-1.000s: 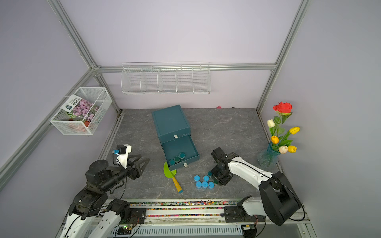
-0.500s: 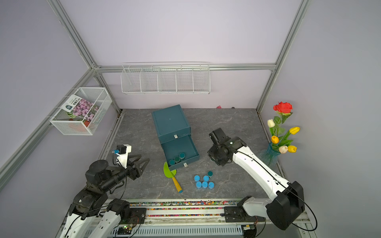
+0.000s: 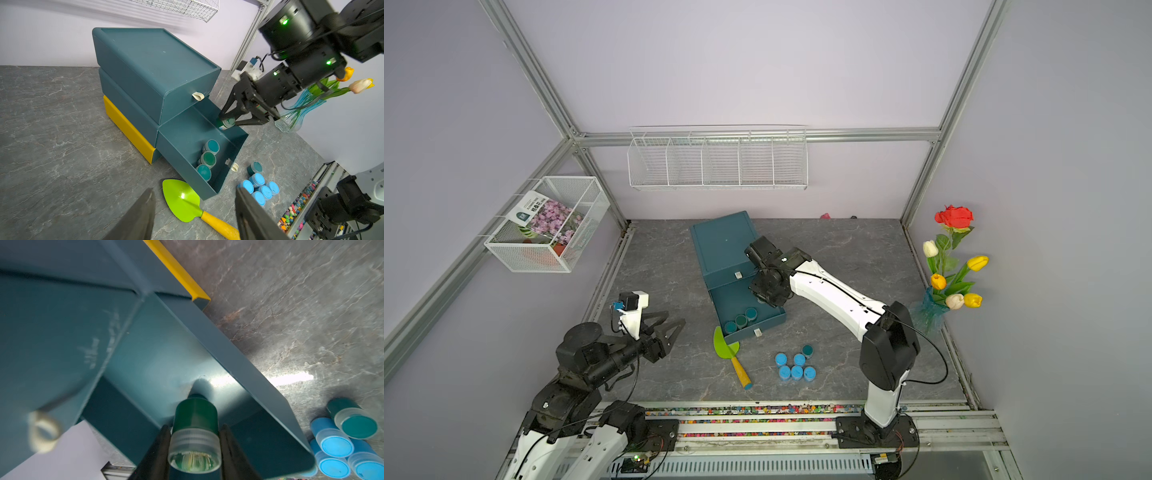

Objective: Put the paint cans in the drawer according to color
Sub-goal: Place the paint can in the drawer.

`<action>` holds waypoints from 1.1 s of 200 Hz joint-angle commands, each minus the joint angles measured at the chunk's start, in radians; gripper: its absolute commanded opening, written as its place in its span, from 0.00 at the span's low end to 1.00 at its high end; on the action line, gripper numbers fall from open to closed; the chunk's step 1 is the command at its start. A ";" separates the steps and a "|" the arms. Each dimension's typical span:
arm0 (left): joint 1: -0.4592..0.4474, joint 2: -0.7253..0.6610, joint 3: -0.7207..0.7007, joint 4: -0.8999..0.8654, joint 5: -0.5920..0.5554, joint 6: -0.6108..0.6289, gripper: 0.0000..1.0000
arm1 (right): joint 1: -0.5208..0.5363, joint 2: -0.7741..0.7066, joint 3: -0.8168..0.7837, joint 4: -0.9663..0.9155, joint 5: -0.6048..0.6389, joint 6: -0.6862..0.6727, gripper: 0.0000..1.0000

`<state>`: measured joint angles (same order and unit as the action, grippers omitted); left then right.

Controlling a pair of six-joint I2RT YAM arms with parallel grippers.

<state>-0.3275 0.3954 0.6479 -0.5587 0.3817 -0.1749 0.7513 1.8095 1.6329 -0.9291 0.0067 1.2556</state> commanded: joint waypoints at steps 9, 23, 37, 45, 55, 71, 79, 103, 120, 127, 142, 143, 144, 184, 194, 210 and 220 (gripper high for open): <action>-0.003 -0.009 -0.007 0.009 -0.011 -0.005 0.64 | 0.004 0.016 -0.008 0.008 0.018 -0.008 0.10; -0.003 -0.009 -0.007 0.011 -0.011 -0.005 0.64 | 0.003 0.031 -0.008 0.006 0.033 -0.018 0.10; -0.003 -0.010 -0.007 0.011 -0.011 -0.005 0.64 | 0.002 0.048 -0.006 0.010 0.027 -0.024 0.10; -0.003 -0.007 -0.007 0.011 -0.011 -0.005 0.64 | 0.003 0.061 -0.003 0.014 0.011 -0.027 0.10; -0.003 -0.006 -0.007 0.011 -0.010 -0.003 0.64 | 0.005 0.077 0.001 0.009 -0.007 -0.026 0.09; -0.003 -0.006 -0.007 0.011 -0.009 -0.003 0.64 | 0.013 0.088 0.001 0.009 -0.024 -0.027 0.09; -0.003 -0.007 -0.007 0.011 -0.010 -0.004 0.64 | 0.016 0.090 0.001 0.009 -0.028 -0.028 0.09; -0.003 -0.006 -0.007 0.011 -0.010 -0.003 0.64 | 0.021 0.092 0.001 0.015 -0.034 -0.027 0.10; -0.003 -0.004 -0.007 0.013 -0.010 -0.004 0.64 | 0.021 0.098 0.006 0.019 -0.047 -0.027 0.14; -0.002 -0.004 -0.007 0.013 -0.009 -0.003 0.64 | 0.022 0.101 0.009 0.017 -0.052 -0.027 0.16; -0.003 -0.001 -0.007 0.013 -0.009 -0.004 0.64 | 0.022 0.101 0.010 0.015 -0.060 -0.025 0.27; -0.003 -0.001 -0.007 0.013 -0.010 -0.004 0.64 | 0.022 0.101 0.010 0.015 -0.060 -0.026 0.28; -0.003 -0.002 -0.007 0.013 -0.010 -0.003 0.64 | 0.022 0.101 0.010 0.015 -0.060 -0.027 0.29; -0.003 -0.003 -0.006 0.011 -0.010 -0.003 0.64 | 0.018 0.068 0.029 -0.006 -0.034 -0.034 0.56; -0.003 -0.003 -0.007 0.011 -0.010 -0.003 0.64 | 0.014 0.050 0.043 -0.014 -0.017 -0.043 0.57; -0.003 -0.003 -0.007 0.010 -0.009 -0.003 0.64 | 0.003 0.002 0.064 -0.035 0.018 -0.055 0.55; -0.002 -0.003 -0.007 0.011 -0.008 -0.003 0.64 | -0.002 -0.047 0.070 -0.048 0.056 -0.070 0.54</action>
<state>-0.3275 0.3954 0.6479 -0.5587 0.3813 -0.1749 0.7650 1.8908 1.6596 -0.9310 -0.0223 1.2217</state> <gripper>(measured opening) 0.642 0.546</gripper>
